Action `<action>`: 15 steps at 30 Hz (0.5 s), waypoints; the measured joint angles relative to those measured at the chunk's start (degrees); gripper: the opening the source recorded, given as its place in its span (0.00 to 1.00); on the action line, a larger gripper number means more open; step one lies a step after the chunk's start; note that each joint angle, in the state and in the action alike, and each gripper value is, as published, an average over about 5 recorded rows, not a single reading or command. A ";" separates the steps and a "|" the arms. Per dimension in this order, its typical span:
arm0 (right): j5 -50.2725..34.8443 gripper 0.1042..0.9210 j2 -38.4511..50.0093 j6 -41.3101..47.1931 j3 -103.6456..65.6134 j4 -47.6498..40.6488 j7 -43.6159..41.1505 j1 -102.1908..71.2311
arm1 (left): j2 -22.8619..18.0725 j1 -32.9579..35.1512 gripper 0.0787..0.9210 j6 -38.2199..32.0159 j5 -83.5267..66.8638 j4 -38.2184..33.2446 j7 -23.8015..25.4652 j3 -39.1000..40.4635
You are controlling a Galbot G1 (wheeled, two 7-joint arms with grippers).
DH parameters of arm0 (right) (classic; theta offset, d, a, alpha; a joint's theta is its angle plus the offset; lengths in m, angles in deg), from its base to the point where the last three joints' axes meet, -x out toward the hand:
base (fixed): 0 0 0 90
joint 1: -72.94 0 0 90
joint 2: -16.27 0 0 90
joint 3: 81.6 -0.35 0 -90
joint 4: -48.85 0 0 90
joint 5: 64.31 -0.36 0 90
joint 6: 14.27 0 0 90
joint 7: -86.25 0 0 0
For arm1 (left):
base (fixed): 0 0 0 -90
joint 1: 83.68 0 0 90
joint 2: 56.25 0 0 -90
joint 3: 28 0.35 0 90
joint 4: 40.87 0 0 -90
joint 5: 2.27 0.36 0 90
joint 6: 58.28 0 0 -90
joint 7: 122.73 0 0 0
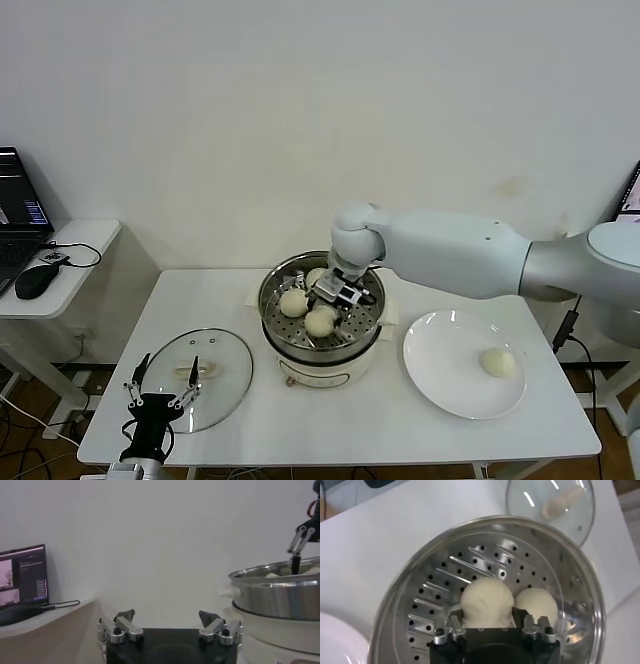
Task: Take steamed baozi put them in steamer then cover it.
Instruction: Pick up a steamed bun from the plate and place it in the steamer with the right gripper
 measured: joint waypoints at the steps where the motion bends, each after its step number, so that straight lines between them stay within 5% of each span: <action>1: 0.06 0.65 0.01 -0.10 0.03 -0.02 -0.02 -0.10 | -0.03 0.00 0.88 -0.01 0.01 0.03 0.00 0.04; 9: -0.39 0.86 0.59 -0.35 -0.31 0.27 0.41 -0.13 | 0.23 0.27 0.88 -0.15 0.07 0.36 0.01 -0.04; 15: -1.92 0.88 2.11 0.89 -1.57 1.15 0.90 1.03 | 0.82 0.14 0.88 -0.25 -0.08 0.73 0.03 -0.54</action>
